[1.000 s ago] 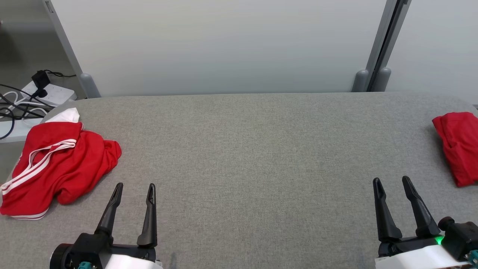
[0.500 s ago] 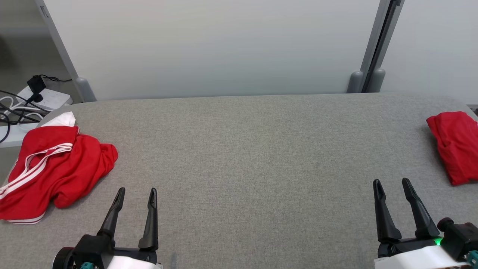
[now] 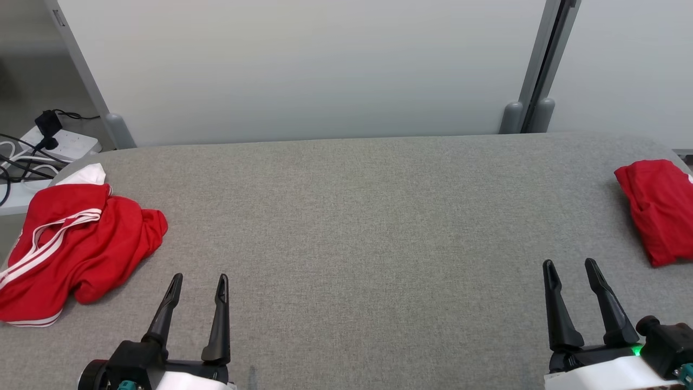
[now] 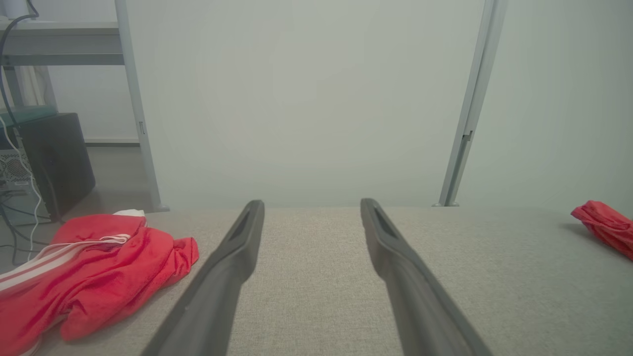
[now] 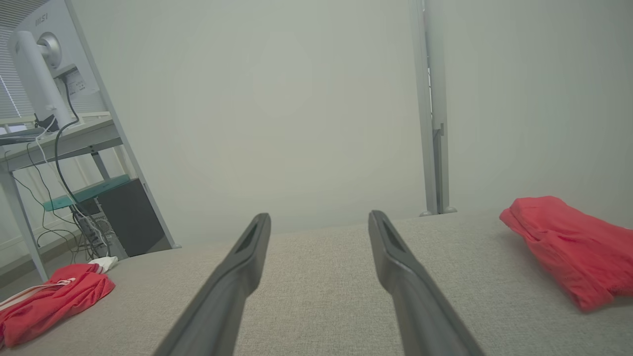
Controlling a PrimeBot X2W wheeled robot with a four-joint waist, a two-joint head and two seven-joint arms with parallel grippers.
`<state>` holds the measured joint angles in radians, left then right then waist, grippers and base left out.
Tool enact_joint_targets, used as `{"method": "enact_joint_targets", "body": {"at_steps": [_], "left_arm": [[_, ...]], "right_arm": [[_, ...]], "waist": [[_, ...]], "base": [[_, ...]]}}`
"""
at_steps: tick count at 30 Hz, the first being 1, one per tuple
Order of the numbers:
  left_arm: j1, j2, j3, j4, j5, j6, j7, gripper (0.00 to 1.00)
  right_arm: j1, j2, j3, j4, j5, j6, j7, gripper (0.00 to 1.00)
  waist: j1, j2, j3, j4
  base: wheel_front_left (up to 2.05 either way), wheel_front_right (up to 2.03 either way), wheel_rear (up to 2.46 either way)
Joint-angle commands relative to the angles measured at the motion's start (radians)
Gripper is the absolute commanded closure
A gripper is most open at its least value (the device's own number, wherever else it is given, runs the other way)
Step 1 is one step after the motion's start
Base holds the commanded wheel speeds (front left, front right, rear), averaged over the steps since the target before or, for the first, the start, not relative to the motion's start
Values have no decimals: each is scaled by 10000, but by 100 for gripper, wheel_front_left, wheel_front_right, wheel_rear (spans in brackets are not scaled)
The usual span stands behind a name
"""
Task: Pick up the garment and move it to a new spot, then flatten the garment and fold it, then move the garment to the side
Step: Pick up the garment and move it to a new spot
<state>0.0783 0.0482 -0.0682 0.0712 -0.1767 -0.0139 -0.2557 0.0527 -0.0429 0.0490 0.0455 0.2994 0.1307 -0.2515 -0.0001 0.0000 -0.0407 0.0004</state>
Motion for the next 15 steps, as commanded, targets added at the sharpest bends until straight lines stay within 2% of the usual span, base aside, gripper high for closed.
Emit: {"method": "enact_joint_targets", "body": {"at_steps": [1,15], "left_arm": [[-309,20,279,-259,-58,-45,-61,0],[-410,20,283,-558,-107,170,-61,0]], "right_arm": [[-137,-83,216,-267,-93,0,-103,0],[-224,-76,432,-417,-112,0,-103,0]], "waist": [[1,0,27,31],[1,0,279,1018]], "base": [[0,0,0],[0,0,0]]}}
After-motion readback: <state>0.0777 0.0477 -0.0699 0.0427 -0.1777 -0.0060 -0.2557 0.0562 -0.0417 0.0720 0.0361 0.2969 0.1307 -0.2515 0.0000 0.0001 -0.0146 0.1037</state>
